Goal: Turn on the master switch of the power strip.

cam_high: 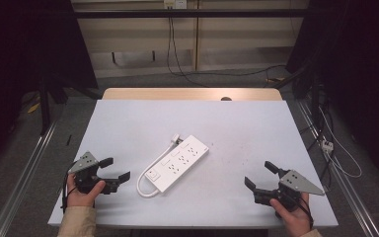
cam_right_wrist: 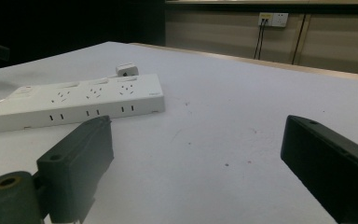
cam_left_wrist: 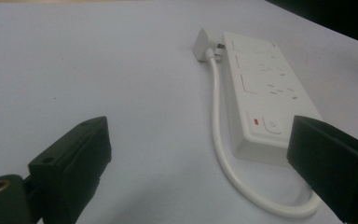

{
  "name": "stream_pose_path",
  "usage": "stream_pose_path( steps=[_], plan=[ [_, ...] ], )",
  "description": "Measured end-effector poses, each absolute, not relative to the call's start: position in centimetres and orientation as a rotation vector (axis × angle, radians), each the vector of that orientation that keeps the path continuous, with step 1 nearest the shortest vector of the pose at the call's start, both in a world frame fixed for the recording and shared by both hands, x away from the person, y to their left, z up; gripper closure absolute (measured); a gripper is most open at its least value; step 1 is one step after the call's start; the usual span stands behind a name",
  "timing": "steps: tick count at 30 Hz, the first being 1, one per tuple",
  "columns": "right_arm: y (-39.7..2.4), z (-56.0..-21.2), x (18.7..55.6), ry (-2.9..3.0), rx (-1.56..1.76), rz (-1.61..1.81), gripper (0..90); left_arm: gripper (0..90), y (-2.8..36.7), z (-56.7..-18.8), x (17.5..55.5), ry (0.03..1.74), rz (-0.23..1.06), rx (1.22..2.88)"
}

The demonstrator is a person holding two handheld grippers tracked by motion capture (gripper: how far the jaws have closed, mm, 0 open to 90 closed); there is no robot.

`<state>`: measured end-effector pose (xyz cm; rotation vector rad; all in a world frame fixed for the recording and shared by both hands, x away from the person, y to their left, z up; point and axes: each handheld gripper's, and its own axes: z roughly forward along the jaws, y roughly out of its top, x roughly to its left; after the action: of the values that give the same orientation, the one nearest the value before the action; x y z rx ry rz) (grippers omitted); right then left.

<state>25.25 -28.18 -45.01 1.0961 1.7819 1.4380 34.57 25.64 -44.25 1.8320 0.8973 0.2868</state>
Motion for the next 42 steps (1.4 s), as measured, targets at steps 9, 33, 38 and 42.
stream_pose_path(
  steps=[9,33,38,42],
  plan=[
    [-28.2,-45.1,25.3,1.784,1.094,1.433,8.6,6.1,26.4,-44.3,34.5,0.906,0.293,1.822],
    [-28.4,-45.2,25.3,1.785,1.109,1.428,8.4,6.1,27.1,-44.4,34.3,0.914,0.299,1.815],
    [-28.4,-45.1,25.2,1.784,1.103,1.428,8.5,6.1,27.0,-44.3,34.3,0.916,0.303,1.819],
    [-28.4,-45.1,25.1,1.787,1.100,1.428,8.4,6.2,26.9,-44.3,34.4,0.914,0.302,1.821]
  ],
)
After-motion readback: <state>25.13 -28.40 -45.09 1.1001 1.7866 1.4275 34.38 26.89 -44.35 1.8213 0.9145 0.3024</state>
